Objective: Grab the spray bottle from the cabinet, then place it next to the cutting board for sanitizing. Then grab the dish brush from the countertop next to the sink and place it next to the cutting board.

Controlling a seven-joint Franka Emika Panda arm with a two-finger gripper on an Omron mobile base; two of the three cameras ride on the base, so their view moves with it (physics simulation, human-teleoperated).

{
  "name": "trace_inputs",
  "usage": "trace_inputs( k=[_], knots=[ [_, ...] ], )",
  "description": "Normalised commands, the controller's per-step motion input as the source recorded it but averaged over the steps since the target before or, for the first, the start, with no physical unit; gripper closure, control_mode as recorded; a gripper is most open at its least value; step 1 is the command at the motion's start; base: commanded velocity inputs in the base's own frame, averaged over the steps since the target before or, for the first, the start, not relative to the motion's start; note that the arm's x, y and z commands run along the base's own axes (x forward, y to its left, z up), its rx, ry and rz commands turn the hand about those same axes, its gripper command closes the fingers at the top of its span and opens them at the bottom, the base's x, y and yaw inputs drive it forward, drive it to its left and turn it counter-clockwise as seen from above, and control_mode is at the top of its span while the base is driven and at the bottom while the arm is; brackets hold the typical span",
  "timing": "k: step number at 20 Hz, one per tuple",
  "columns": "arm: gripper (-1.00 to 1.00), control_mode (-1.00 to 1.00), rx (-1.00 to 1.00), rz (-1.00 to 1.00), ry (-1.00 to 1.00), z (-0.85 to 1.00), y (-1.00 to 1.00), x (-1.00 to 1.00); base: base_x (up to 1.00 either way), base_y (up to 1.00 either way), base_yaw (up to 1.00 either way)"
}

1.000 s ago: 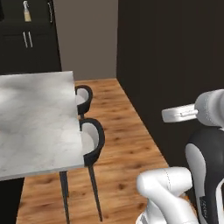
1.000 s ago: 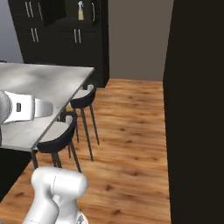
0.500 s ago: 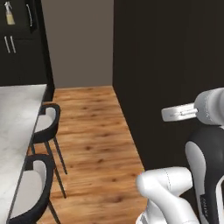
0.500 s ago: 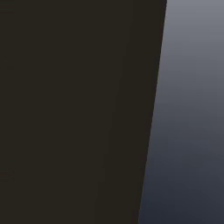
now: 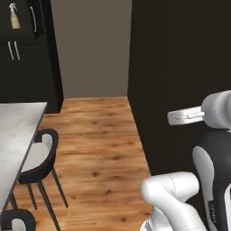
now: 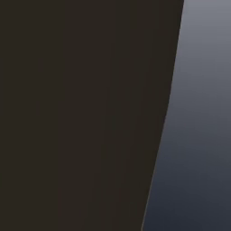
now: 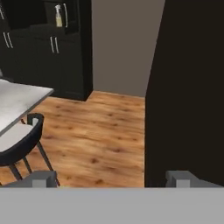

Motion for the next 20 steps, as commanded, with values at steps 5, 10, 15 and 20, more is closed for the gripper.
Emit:
trace_inputs(
  k=[5, 10, 15, 20],
  knots=[
    [-1.0, 1.0, 0.0, 0.0, 0.0, 0.0, 0.0, 0.0, 1.0, -0.41, 0.16],
    [-1.0, 1.0, 0.0, 0.0, 0.0, 0.0, 0.0, 0.0, 0.99, -0.34, 0.06],
    [-1.0, 1.0, 0.0, 0.0, 0.0, 0.0, 0.0, 0.0, 1.0, -0.04, 0.01],
    [-1.0, 1.0, 0.0, 0.0, 0.0, 0.0, 0.0, 0.0, 1.0, -0.01, 0.01]
  ],
)
